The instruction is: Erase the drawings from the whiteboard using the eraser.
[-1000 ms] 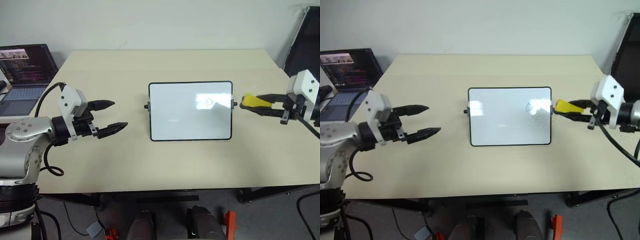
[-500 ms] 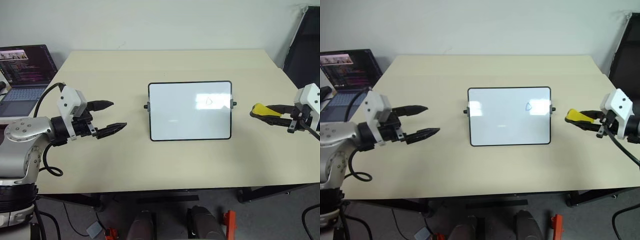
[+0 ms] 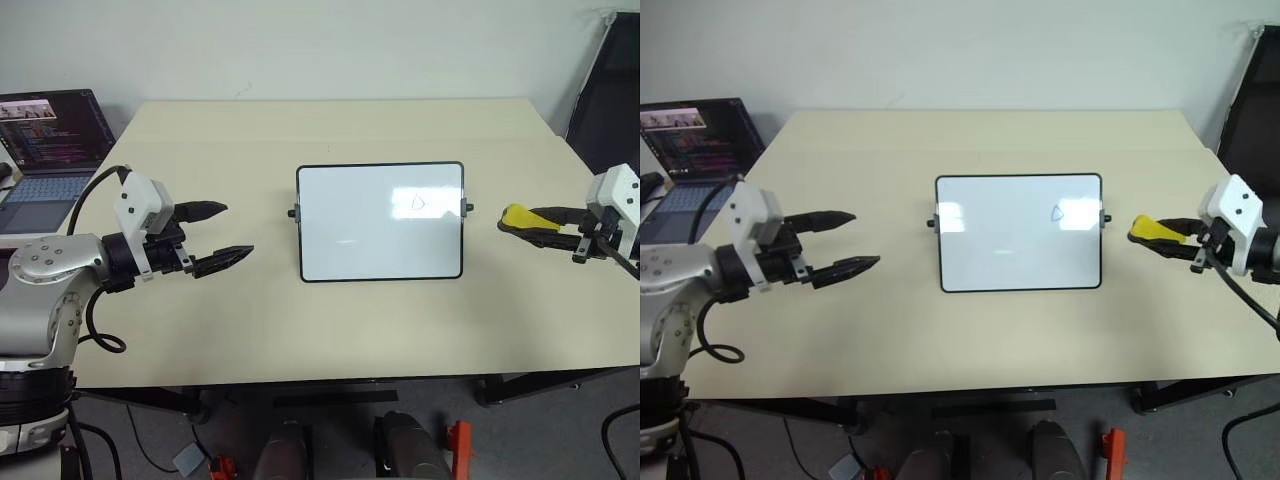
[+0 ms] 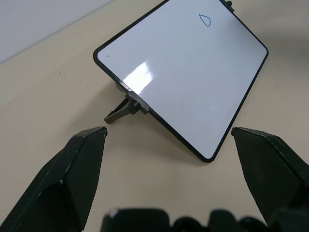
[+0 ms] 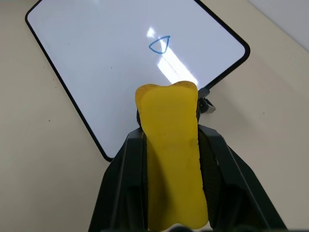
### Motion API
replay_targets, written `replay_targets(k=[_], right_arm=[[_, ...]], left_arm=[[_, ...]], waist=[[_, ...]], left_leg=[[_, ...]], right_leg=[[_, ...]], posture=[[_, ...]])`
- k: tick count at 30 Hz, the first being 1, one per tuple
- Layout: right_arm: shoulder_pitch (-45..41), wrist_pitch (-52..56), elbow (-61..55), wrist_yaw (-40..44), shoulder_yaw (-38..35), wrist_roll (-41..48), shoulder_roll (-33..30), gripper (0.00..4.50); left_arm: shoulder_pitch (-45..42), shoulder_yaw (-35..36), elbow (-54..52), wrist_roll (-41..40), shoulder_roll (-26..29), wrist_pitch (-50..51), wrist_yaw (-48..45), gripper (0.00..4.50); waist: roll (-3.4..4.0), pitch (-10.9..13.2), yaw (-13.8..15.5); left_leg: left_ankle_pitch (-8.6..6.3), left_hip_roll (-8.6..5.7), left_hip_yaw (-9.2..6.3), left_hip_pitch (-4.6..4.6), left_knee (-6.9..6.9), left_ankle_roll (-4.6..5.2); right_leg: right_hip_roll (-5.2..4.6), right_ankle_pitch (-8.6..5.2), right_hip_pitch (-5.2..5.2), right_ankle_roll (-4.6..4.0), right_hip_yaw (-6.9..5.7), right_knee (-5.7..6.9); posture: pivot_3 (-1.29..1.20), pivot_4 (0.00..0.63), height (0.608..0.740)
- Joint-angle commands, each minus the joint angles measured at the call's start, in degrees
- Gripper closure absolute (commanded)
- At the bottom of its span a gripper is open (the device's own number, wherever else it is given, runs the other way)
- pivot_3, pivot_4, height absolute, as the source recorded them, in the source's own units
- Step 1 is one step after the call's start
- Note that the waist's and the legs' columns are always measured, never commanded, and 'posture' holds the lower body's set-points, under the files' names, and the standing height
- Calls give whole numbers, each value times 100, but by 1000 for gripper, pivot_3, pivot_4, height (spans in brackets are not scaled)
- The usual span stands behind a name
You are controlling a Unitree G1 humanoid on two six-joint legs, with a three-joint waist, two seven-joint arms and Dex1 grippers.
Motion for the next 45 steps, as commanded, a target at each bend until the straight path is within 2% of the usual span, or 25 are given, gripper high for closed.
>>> replay_targets(k=[1, 3, 8, 19, 26, 34, 37, 40, 45], right_arm=[[-487, -99, -139, -278, 87, 59, 234, 3452], [-801, -122, -60, -509, 253, -31, 516, 3452], [-1776, -499, 854, -1554, 844, -644, 1749, 3452], [-2300, -1042, 2153, -2866, 1311, -1592, 2537, 3452], [-2067, -1206, 2270, -2825, 1804, -2007, 2735, 3453], [-1248, -1210, 2028, -2290, 2225, -1923, 3133, 3461], [-1060, -1063, 1793, -2214, 2228, -1845, 3261, 3461], [-1036, -944, 1673, -2203, 2152, -1778, 3295, 3461], [-1119, -954, 1668, -2398, 1975, -1804, 3161, 3461]], left_arm=[[-129, 50, -63, -22, 21, -101, -8, 0], [-156, 21, -41, -6, 13, -115, -11, 0], [-281, -78, 43, 70, -34, -195, 12, 0], [-82, 44, -115, 51, 39, -136, 30, 0], [-14, 73, -206, 18, 23, -87, 101, 0], [8, 67, -257, -1, 9, -65, 161, 0], [-14, 67, -225, 8, 24, -69, 147, 0], [-40, 63, -201, 18, 43, -64, 123, 0], [-154, -33, -126, 44, 12, -81, 98, 0]], waist=[[0, 0, -9], [0, 0, -33], [-1, 0, -50], [-1, 0, 45], [-4, -2, -15], [-19, -12, -79], [-19, -12, -81], [-19, -12, -76], [-19, -12, -62]], left_leg=[[0, 0, 0, 0, 0, 0], [0, 1, 1, 2, 1, 0], [1, 3, 2, 6, 1, 0], [-1, -4, -3, -36, 1, -3], [-1, -3, -2, -23, 5, -2], [-1, 6, 5, 47, 3, -1], [0, 16, 5, 91, 4, 0], [2, 20, 7, 137, 5, 1], [4, 21, 7, 142, 2, 4]], right_leg=[[0, 0, 0, 0, 0, 0], [0, 1, 0, 1, 1, 2], [5, 11, 1, -9, 3, 4], [-4, 22, -31, -20, -3, -1], [-2, 23, -20, -19, -1, 2], [8, 22, 31, -16, 10, 10], [18, 22, 78, -6, 8, 5], [21, 8, 122, -39, 13, 1], [21, 9, 124, -41, 13, 0]], posture=[[0, 150, 740], [0, 150, 740], [0, 150, 740], [0, 150, 740], [0, 150, 740], [0, 150, 740], [0, 150, 740], [0, 150, 740], [0, 150, 740]])
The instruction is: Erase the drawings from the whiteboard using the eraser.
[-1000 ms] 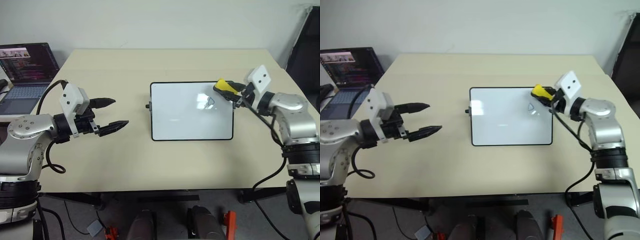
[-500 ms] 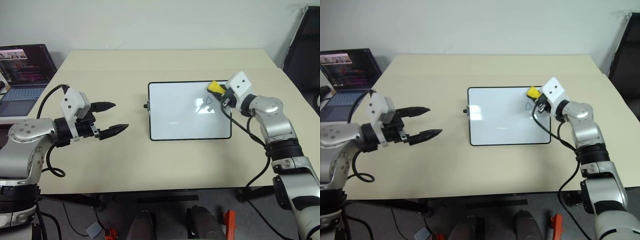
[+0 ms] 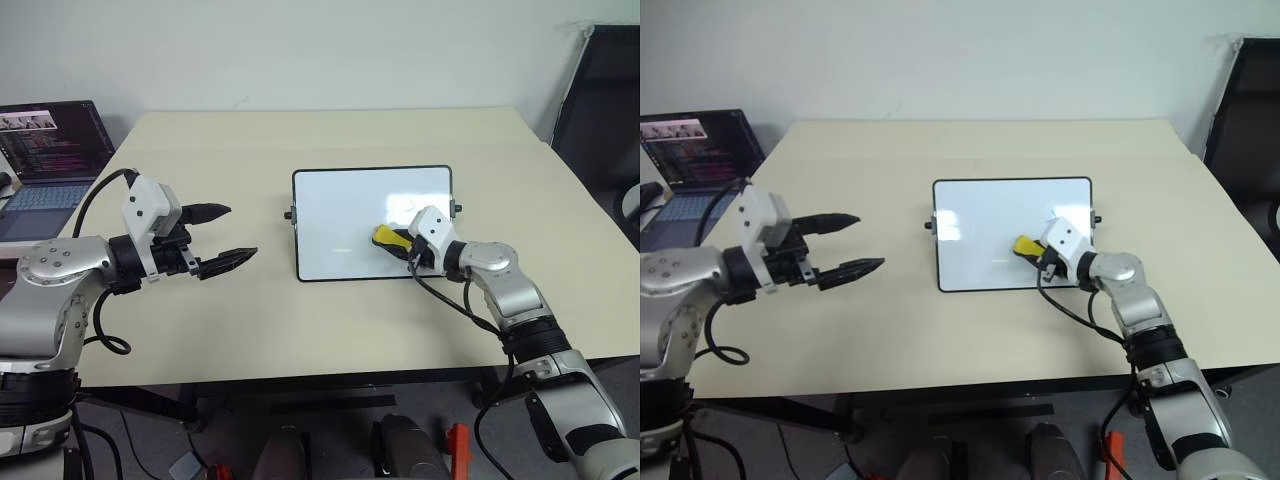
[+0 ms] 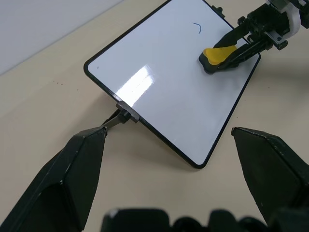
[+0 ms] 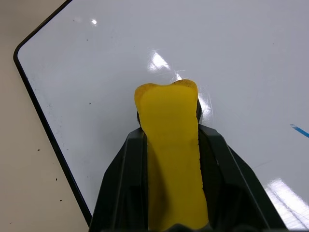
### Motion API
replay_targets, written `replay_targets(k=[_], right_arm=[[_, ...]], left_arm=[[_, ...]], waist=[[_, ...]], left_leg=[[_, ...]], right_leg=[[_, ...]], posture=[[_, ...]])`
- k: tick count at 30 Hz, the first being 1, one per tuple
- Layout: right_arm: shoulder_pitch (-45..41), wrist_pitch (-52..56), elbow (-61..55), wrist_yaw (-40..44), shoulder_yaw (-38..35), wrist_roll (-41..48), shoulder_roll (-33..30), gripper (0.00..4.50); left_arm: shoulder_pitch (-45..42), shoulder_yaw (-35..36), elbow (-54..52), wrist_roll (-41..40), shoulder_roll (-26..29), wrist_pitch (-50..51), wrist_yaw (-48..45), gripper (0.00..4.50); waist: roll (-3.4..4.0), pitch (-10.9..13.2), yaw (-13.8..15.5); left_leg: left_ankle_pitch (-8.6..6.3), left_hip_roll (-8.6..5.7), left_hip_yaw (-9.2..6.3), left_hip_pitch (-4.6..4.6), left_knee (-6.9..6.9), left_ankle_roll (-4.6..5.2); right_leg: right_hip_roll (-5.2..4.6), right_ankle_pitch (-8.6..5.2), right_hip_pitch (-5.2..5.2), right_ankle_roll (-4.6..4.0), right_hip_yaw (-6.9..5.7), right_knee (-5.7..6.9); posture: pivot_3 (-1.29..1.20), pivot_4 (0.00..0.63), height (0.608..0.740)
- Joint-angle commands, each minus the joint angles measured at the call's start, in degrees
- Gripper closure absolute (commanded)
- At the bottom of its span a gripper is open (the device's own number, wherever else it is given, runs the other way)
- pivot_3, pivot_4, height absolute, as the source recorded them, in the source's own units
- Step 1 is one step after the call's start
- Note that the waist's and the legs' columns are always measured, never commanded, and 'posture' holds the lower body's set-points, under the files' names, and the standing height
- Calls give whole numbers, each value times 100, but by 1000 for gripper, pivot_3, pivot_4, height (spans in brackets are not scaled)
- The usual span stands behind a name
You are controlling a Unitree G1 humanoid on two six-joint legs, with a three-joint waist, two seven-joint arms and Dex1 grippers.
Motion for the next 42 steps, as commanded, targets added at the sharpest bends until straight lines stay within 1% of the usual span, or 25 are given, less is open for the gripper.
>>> replay_targets(k=[1, 6, 12, 18, 22, 25, 26, 28, 29, 30, 31, 32, 35, 37, 40, 42], right_arm=[[-102, 32, 168, -365, -254, -115, -171, 3461], [-262, -54, 644, -922, -428, -285, -334, 3461], [-120, -135, 760, -1331, -705, -291, -621, 3462], [60, -21, 532, -1678, -897, -256, -665, 3463], [167, 78, 301, -1694, -916, -188, -600, 3463], [320, 43, -213, -1185, -1062, 323, -577, 3464], [445, 195, -625, -806, -1191, 750, -623, 3464], [718, 947, -1521, -125, -1487, 1696, -807, 3464], [1076, 1683, -2276, 453, -1769, 2508, -1234, 3464], [1432, 2155, -2753, 885, -2096, 3024, -1642, 3465], [1690, 2471, -3075, 1137, -2328, 3373, -1933, 3465], [1884, 2567, -2927, 1031, -2639, 3361, -2152, 3465], [2145, 2583, -2133, 402, -3253, 3065, -2387, 3466], [2164, 2433, -1510, -123, -3496, 2724, -2412, 3467], [2052, 2331, -806, -771, -3533, 2348, -2353, 3467], [2009, 2298, -579, -976, -3403, 2167, -2322, 3467]], left_arm=[[-198, 50, -26, -27, 46, -79, -31, 0], [-292, -35, 29, 12, -3, -91, -35, 0], [-263, -35, -9, -17, -6, -77, -31, 0], [-311, -78, 41, -6, -20, -98, -49, 0], [-386, -131, 107, 15, -43, -131, -74, 0], [-436, -154, 137, 20, -62, -150, -97, 0], [-442, -151, 136, 15, -64, -151, -108, 0], [-456, -148, 138, 1, -68, -156, -141, 0], [-474, -148, 147, -17, -76, -162, -165, 0], [-502, -163, 153, -45, -97, -160, -190, 0], [-517, -170, 153, -64, -112, -157, -207, 0], [-539, -209, 127, -96, -170, -138, -205, 0], [-564, -339, 45, -131, -336, -90, -169, 0], [-602, -444, 36, -114, -452, -80, -150, 0], [-671, -584, 29, -130, -570, -56, -189, 0], [-709, -648, 32, -137, -616, -43, -200, 0]], waist=[[0, 0, 1], [-1, 0, 19], [-7, -4, 32], [-8, -3, 31], [-9, -3, 28], [-10, -2, 37], [-10, -1, 42], [-4, 4, 42], [3, 8, 43], [17, 17, 78], [35, 27, 143], [36, 28, 165], [19, 21, 181], [12, 17, 179], [13, 19, 152], [14, 19, 127]], left_leg=[[0, 0, 1, -2, -1, 0], [0, -2, 2, -4, 0, 0], [0, -2, 2, -5, 0, 0], [0, -2, 2, -6, -2, 0], [0, -2, 2, -8, -3, 0], [0, -2, 1, -13, -4, 0], [-1, -1, 0, -20, -6, 0], [-1, -1, -3, -52, -9, 0], [-1, -1, -5, -81, -9, 0], [-1, -3, -5, -114, -8, 0], [-1, -7, -12, -159, -3, 0], [-1, -22, -20, -191, 0, 0], [-10, -23, -14, -190, 0, 5], [-13, -23, -12, -185, -1, 5], [-12, -19, -3, -184, -2, 7], [-11, -19, 2, -183, -1, 7]], right_leg=[[0, 0, -2, 0, 0, -1], [-1, 1, -2, 1, 2, -3], [-2, 0, 1, 1, 2, -8], [-3, 0, 1, 1, 3, -13], [-3, 0, 0, 1, 3, -16], [-3, 0, -1, 2, 0, -22], [-3, 0, -6, 2, -2, -25], [-2, 0, -32, 4, -5, -30], [-2, 10, -61, 27, -6, -30], [-2, 21, -94, 43, -4, -26], [-5, 23, -127, 44, -8, -25], [-21, 32, -155, 31, -17, -18], [-23, 31, -147, 33, -17, -37], [-22, 30, -139, 34, -18, -49], [-18, 28, -135, 41, -12, -69], [-17, 29, -135, 44, -5, -67]], posture=[[0, 150, 740], [0, 150, 740], [0, 150, 740], [0, 150, 740], [0, 150, 740], [0, 150, 740], [0, 150, 740], [0, 150, 740], [0, 150, 740], [0, 150, 740], [0, 150, 740], [0, 150, 740], [0, 150, 740], [0, 150, 740], [0, 150, 740], [0, 150, 740]])
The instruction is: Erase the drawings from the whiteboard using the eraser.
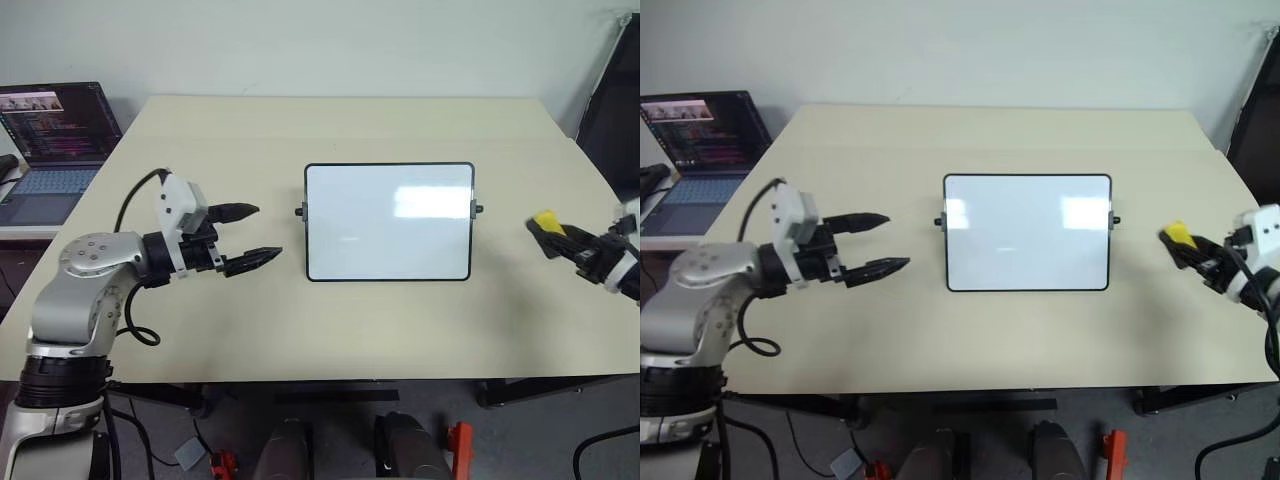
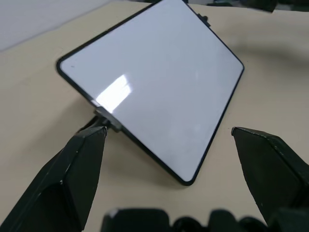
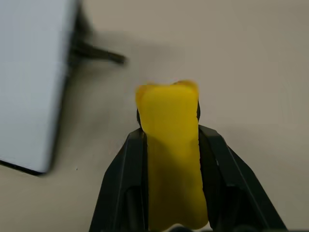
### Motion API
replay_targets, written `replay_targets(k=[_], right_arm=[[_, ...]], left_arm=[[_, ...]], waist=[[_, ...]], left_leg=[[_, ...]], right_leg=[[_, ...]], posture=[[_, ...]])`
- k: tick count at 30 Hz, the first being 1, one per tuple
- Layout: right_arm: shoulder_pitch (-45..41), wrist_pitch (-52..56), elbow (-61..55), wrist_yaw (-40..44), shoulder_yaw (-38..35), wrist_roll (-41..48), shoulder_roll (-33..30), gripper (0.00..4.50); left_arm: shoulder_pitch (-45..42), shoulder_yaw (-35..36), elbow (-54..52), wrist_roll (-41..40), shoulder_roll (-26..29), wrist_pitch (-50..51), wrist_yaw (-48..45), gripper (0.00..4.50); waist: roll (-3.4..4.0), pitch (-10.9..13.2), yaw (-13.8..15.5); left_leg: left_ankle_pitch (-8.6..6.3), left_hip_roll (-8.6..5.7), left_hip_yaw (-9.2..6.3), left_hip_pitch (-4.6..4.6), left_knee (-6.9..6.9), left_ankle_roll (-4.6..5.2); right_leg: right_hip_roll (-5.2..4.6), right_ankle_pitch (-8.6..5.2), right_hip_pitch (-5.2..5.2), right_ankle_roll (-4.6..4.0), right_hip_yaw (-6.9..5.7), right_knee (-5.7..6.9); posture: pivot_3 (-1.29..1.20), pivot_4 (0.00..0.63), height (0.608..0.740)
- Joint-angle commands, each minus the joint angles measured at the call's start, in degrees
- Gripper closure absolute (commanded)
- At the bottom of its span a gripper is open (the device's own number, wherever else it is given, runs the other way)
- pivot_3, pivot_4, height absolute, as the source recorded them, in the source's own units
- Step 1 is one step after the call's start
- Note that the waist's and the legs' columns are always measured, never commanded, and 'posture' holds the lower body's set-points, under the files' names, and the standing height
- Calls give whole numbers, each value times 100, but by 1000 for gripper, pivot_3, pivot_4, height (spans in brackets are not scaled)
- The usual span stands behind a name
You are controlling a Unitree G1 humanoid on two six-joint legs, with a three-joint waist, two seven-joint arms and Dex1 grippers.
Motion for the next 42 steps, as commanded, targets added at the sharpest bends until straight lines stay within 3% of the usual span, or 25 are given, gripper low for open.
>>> replay_targets(k=[1, 6, 15, 25, 28, 32, 37, 42], right_arm=[[-190, -140, 314, -505, 69, -372, 36, 3467], [-743, -312, 1213, -1420, 215, -844, 363, 3467], [-1284, -876, 2220, -1618, 423, -1129, 561, 3468], [-1400, -984, 2049, -1245, 387, -1090, 304, 107], [-1379, -910, 1393, -1060, 365, -982, 255, 45], [-1417, -1192, 715, -1083, 249, -659, 739, 45], [-1298, -2569, 1335, -1640, 360, -1063, 1455, 45], [-1149, -3549, 1958, -1619, 345, -1028, 1940, 45]], left_arm=[[-208, -25, -191, -80, -37, -2, -41, 0], [-282, -104, -224, -91, -127, 60, -20, 0], [-202, -51, -336, -144, -89, 136, 39, 0], [-138, 70, -332, -107, -4, 178, 67, 0], [-82, 222, -256, -54, 44, 147, 178, 0], [206, 828, 150, 143, -299, -215, 998, 0], [813, 1113, 611, 653, -1175, -1153, 2105, 0], [549, 1102, 1523, 1419, -2110, -2454, 3548, 0]], waist=[[1, 0, -23], [1, 0, -87], [1, 1, -85], [2, 1, -103], [4, 2, -113], [8, 0, -131], [4, -5, -85], [3, -5, 85]], left_leg=[[0, 1, 0, 0, 0, 0], [0, 0, 3, 1, 2, 0], [0, -2, 3, -2, 0, 0], [0, -2, 3, 1, 1, 0], [0, -2, 3, 2, 1, 0], [0, 2, 2, 6, 0, 0], [0, 0, 1, 19, 3, -1], [1, -8, -2, 4, 14, -2]], right_leg=[[2, -1, 0, 1, 0, 0], [2, 6, 1, 1, 5, 0], [0, 7, 2, -1, 4, -5], [1, 8, 5, -1, 4, -4], [1, 8, 5, -1, 5, -2], [2, 8, 5, -1, 5, 0], [-1, 10, 21, 0, 6, -2], [-7, 17, 14, 8, 3, -2]], posture=[[0, 150, 740], [0, 150, 740], [0, 150, 740], [0, 150, 740], [0, 150, 740], [0, 150, 740], [0, 150, 740], [0, 150, 740]])
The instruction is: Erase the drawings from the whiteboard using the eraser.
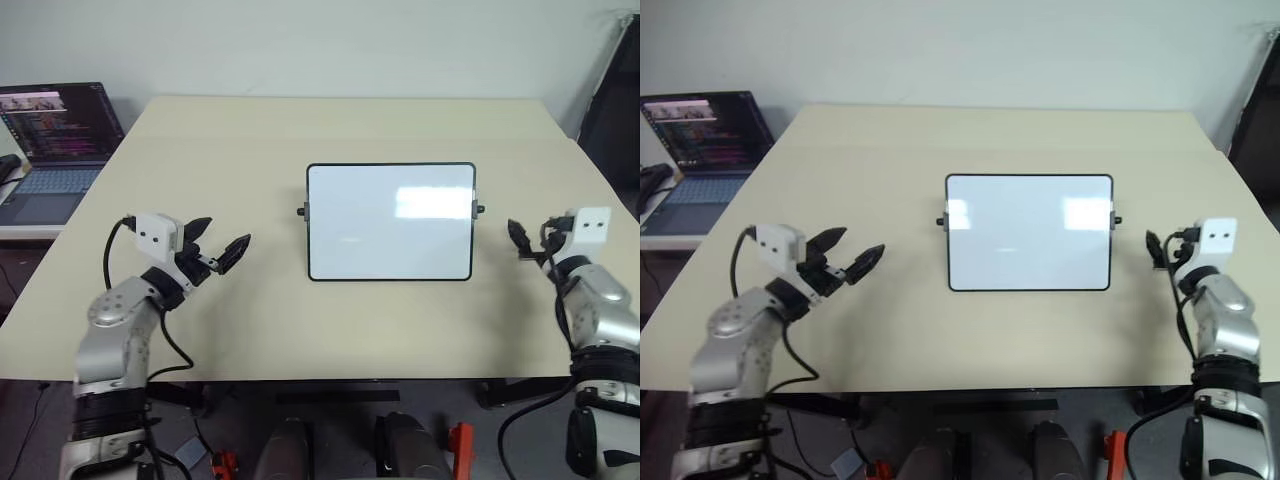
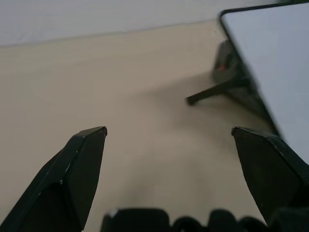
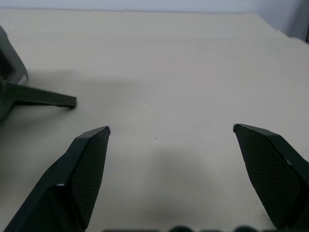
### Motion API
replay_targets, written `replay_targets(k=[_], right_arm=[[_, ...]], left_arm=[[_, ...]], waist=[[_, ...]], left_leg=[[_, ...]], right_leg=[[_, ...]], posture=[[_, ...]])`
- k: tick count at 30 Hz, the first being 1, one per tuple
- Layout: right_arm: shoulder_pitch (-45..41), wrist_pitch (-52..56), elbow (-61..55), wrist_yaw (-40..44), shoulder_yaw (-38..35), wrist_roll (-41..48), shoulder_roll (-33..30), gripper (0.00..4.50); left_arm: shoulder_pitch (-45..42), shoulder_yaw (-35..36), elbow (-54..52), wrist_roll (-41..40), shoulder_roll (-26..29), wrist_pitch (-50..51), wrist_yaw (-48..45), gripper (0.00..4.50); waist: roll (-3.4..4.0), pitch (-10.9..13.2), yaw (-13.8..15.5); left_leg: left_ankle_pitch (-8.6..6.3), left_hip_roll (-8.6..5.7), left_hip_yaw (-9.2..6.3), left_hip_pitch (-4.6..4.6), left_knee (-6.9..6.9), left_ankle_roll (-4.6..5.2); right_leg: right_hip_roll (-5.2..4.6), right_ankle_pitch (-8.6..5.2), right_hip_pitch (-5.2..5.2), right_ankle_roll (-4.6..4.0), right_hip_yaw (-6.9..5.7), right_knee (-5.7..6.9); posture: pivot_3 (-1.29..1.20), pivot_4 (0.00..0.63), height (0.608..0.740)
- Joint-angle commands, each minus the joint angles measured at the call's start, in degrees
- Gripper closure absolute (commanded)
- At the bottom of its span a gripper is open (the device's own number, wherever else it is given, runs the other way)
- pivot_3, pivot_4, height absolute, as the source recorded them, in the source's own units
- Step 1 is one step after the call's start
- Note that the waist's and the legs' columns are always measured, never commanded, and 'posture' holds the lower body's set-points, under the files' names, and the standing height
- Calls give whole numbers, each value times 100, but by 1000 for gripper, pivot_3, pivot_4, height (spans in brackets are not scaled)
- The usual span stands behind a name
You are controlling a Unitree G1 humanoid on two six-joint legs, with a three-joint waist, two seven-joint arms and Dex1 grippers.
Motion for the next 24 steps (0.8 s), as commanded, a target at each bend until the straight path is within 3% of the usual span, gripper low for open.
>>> replay_targets(k=[1, 10, 24], right_arm=[[80, -792, 207, 44, -63, -40, 70, 45], [112, -1673, 566, 137, 1, 67, 381, 45], [241, -1760, 362, 84, 80, 177, 933, 45]], left_arm=[[-304, -2, 648, 733, -422, -1242, 1076, 0], [-326, -407, 1963, 1223, -1146, -2550, 1560, 0], [-920, -622, 2007, 1507, -1365, -2784, 2273, 0]], waist=[[0, -1, 30], [2, -5, -47], [3, -6, -38]], left_leg=[[0, -3, -1, 0, 0, 0], [0, -2, 5, 5, -4, 0], [2, -6, 4, 23, 1, -1]], right_leg=[[-2, 1, 1, 2, 0, -1], [0, 6, 3, 4, 6, -5], [-1, 8, 5, 3, 9, 34]], posture=[[0, 150, 740], [0, 150, 740], [0, 150, 740]])
